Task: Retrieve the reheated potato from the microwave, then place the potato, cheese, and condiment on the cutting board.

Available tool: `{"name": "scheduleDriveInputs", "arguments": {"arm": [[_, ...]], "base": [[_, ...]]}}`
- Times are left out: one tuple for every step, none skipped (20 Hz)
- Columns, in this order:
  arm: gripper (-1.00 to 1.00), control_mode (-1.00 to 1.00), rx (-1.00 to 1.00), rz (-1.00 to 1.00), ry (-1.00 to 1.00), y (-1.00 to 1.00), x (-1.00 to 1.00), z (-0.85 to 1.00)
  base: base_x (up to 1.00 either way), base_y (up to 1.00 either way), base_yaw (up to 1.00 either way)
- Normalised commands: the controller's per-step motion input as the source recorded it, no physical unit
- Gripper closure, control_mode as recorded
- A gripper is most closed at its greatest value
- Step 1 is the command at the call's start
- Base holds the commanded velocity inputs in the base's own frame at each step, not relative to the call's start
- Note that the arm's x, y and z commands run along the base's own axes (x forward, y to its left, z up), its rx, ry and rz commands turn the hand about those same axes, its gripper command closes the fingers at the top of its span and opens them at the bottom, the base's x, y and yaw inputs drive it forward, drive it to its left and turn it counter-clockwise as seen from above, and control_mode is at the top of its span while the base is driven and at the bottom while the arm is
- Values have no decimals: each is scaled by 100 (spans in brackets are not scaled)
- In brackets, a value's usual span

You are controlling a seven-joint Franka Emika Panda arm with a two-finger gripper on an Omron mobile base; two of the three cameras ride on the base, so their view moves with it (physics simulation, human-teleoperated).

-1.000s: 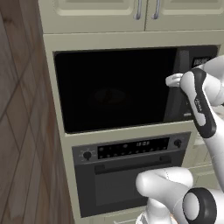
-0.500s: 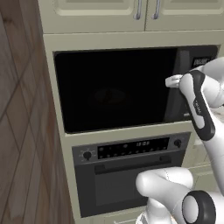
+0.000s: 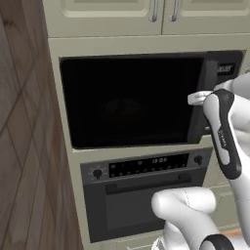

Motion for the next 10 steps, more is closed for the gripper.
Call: {"name": "scheduleDriveInputs", "arguments": {"arm": [[100,-100,0,0,0,28,-59,13],[100,-100,0,-2,5,22,-59,17],[100,-100,0,-3,2,18,-64,20],[100,-100,0,-3,3,18,-63,20],[100,-100,0,-3,3,17,-63,21],[100,-100,0,-2,2,17,-65,24],[100,-100,0,-1,1,16,-65,24],[100,-100,0,0,0,16,-68,26],[100,-100,0,0,0,16,-68,26],[100,-100,0,-1,0,16,-69,26]], "base": [[0,0,0],[0,0,0],[0,0,0],[0,0,0],[0,0,0],[0,0,0],[0,0,0],[0,0,0],[0,0,0],[0,0,0]]}}
